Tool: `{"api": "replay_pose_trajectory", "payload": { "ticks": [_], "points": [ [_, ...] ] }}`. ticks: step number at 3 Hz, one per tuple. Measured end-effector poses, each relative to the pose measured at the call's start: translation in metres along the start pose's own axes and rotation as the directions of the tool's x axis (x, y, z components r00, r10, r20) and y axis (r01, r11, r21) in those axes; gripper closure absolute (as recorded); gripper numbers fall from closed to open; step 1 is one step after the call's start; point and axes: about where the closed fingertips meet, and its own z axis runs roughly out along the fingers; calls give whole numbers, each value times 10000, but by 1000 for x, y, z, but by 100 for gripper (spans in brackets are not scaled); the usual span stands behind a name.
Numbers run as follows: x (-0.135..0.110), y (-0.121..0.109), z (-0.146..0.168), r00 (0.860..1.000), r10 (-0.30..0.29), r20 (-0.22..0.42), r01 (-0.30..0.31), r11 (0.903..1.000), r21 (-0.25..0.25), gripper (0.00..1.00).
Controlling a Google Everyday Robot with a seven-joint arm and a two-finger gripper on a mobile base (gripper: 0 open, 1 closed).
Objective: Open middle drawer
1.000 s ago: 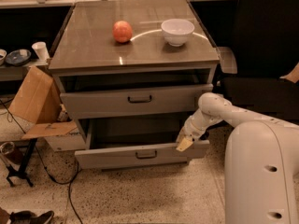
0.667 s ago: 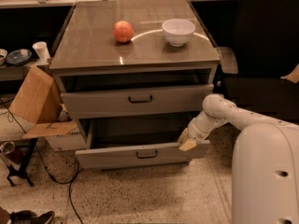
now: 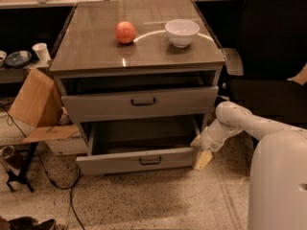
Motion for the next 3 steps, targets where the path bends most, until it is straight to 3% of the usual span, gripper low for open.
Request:
{"api": "replay_pose_trajectory", "payload": {
  "ticks": [1, 2, 3],
  "points": [
    [12, 19, -1, 9998, -155, -110, 152, 9995, -283, 0],
    [21, 36, 2, 9993, -358, -136, 347, 9969, -701, 0],
    [23, 52, 7, 9977, -634, -221, 603, 9908, -1209, 19]
  ]
}}
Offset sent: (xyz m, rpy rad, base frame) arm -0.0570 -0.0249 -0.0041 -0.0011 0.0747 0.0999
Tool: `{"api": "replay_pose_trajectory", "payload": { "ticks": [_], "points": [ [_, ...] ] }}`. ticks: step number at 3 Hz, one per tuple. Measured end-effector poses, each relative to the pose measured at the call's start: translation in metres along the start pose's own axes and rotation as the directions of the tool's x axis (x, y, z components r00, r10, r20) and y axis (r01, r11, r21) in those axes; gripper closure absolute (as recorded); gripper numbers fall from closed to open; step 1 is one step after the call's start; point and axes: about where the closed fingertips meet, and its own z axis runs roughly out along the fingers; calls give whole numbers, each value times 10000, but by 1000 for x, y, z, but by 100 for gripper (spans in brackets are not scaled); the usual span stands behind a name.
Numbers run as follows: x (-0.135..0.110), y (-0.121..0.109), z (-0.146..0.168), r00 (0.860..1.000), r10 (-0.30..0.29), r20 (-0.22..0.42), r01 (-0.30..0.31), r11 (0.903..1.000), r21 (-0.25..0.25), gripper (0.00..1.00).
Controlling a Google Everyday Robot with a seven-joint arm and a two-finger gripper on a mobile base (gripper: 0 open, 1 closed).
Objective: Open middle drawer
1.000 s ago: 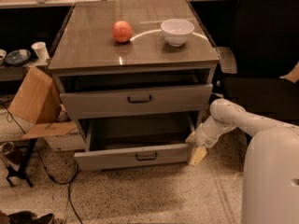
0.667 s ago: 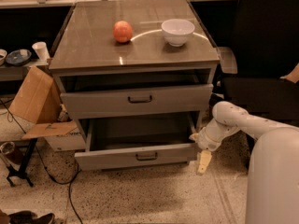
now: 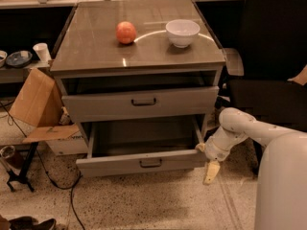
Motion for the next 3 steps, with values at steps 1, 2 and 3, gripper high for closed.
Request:
{"api": "replay_pose_trajectory", "payload": {
  "ticks": [1, 2, 3],
  "points": [
    [-1, 13, 0, 9998, -192, 79, 193, 9995, -240, 42],
    [-4, 14, -5, 9998, -196, 79, 198, 9995, -236, 66],
    [-10, 40, -10, 9983, -530, 222, 538, 9978, -385, 89]
  ]
}}
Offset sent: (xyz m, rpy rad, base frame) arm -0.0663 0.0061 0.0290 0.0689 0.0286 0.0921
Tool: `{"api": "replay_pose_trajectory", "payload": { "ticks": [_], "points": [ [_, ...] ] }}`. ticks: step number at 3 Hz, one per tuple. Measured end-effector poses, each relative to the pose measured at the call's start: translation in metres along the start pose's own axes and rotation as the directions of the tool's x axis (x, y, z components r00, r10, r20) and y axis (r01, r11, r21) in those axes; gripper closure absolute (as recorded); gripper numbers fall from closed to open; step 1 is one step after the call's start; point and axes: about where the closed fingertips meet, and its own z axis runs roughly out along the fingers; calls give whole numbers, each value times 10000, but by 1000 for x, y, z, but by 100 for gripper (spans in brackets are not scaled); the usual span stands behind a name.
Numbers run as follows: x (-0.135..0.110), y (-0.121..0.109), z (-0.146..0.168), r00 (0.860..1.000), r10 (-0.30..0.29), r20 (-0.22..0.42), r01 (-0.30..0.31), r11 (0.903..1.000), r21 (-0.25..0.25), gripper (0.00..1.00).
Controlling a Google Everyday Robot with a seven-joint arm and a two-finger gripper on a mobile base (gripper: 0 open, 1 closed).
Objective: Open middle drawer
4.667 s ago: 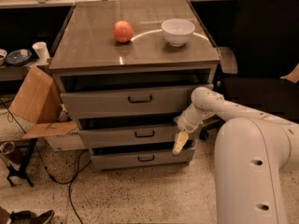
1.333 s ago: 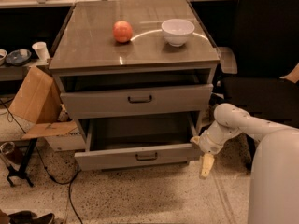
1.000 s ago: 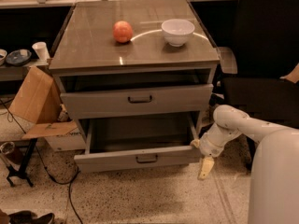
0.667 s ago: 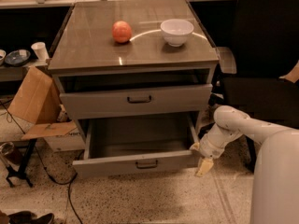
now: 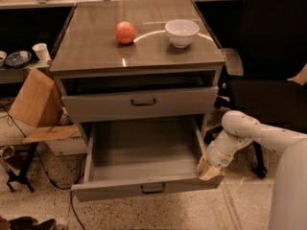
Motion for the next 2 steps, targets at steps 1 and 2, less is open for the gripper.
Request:
{"api": "replay_pose_trajectory", "payload": {
  "ticks": [1, 2],
  "points": [
    [0, 0, 1, 10000, -4, 0, 4, 10000, -4, 85],
    [-19, 13, -5, 9990, -455, 12, 455, 9986, -279, 62]
  ]
}}
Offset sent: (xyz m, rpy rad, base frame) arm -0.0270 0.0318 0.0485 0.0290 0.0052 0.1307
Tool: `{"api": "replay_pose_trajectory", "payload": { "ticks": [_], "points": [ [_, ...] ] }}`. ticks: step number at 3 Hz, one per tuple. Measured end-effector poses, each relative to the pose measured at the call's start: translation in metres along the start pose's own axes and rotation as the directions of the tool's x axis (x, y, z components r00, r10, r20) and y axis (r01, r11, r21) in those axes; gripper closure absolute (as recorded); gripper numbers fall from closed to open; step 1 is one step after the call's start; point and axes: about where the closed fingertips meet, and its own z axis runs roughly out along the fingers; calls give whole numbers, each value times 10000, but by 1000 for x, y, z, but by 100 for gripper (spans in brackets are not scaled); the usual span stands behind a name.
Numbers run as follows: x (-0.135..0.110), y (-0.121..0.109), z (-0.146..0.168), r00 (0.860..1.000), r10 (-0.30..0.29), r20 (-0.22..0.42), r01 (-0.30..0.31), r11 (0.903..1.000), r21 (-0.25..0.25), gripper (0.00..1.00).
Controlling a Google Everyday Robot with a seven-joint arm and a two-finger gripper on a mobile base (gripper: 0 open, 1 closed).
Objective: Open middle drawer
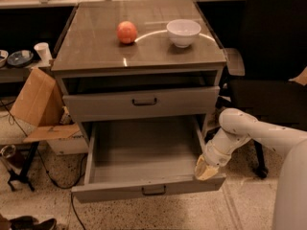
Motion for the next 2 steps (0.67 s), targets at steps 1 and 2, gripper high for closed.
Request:
{"api": "replay_pose_trajectory", "payload": {
  "ticks": [1, 2],
  "points": [
    [-22, 8, -2, 9989, -477, 9, 477, 9982, -371, 38],
    [-37, 12, -2, 9971, -765, 44, 766, 9953, -588, 16]
  ]
}}
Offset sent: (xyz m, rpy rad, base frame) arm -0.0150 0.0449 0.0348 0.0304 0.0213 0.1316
